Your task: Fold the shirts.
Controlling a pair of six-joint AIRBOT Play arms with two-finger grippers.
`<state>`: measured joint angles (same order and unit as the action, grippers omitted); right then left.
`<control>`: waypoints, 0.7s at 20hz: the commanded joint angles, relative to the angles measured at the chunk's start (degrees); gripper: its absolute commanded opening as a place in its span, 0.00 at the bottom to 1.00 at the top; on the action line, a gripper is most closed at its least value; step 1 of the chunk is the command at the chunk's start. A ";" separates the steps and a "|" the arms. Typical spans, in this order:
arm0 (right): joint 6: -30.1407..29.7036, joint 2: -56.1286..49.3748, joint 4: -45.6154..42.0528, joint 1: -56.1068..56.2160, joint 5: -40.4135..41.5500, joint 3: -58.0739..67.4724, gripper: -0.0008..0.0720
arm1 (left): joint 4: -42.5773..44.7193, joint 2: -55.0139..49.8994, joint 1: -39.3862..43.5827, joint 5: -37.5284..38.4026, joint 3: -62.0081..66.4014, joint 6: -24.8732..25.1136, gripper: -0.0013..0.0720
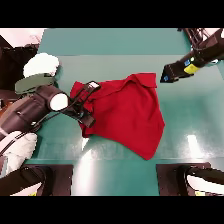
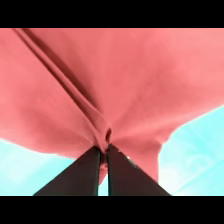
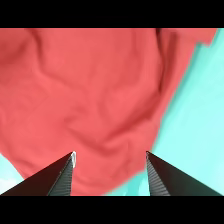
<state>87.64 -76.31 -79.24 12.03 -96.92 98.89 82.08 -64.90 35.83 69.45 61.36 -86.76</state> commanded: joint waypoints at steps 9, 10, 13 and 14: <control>-1.18 19.26 16.74 -16.00 18.93 -56.48 0.72 | -1.90 3.37 -0.04 -0.55 0.98 0.13 0.06; -1.77 19.82 18.91 -16.13 21.11 -60.22 0.72 | -1.88 3.37 -0.04 -0.55 0.96 0.13 0.06; -1.86 19.98 22.08 -14.60 27.19 -68.22 0.72 | -1.90 3.32 -0.04 -0.46 0.85 0.13 0.06; -1.86 19.98 22.69 -13.66 29.16 -69.75 0.71 | -1.90 3.13 -0.04 -0.42 0.83 0.11 0.06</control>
<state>86.21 -57.23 -61.10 -2.35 -74.74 36.86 80.53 -61.63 35.83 69.38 62.26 -86.61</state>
